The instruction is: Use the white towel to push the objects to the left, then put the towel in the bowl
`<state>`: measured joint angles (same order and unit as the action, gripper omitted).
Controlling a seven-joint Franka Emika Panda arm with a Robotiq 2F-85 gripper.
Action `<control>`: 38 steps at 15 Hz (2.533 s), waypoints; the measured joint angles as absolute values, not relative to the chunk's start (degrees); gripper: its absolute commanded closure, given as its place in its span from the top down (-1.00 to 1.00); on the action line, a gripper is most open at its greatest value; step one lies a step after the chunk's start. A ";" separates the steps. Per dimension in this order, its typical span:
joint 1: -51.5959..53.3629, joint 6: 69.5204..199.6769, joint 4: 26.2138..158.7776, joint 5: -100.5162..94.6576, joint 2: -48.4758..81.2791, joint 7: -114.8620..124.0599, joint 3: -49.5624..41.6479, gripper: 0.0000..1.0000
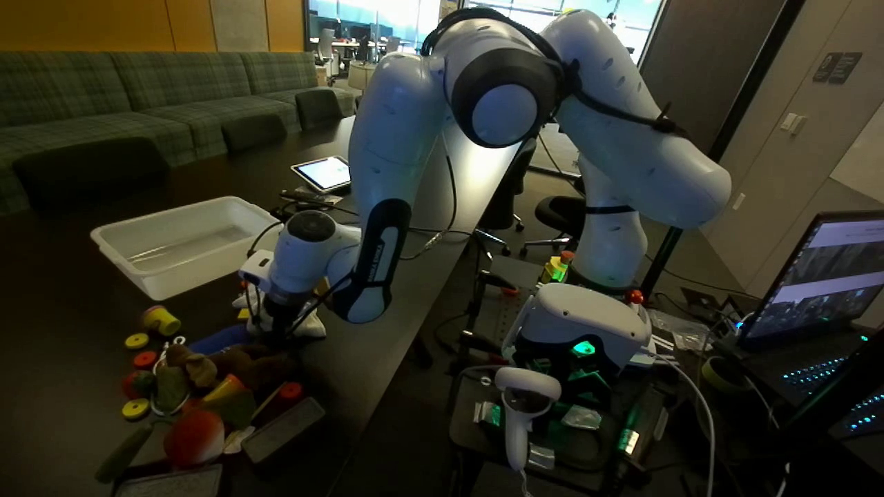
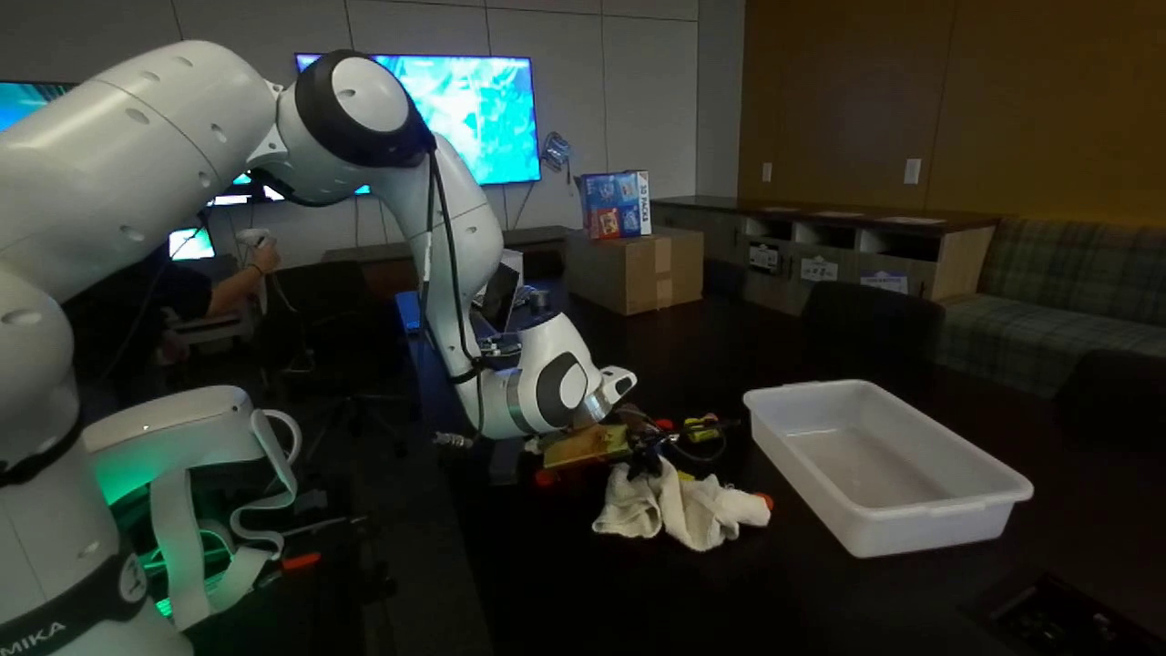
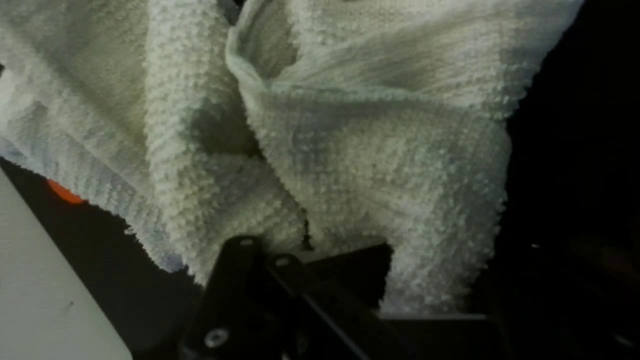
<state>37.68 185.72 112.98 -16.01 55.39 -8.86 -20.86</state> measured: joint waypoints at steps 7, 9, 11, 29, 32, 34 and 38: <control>37.82 190.79 114.56 -16.01 49.71 -9.00 -14.96 -0.79; 37.66 191.58 115.51 -15.34 47.64 -9.00 -15.23 -0.79; 36.90 192.30 116.99 -14.16 45.36 -9.01 -15.91 -0.79; 15.63 195.39 136.37 -11.60 24.42 -12.75 -24.60 -0.79; 15.41 192.00 135.52 -12.71 26.66 -13.35 -24.25 -0.79; 15.41 190.22 134.44 -12.78 28.71 -14.53 -23.18 -0.78; 15.79 189.24 130.31 -12.79 34.69 -15.37 -21.05 -0.79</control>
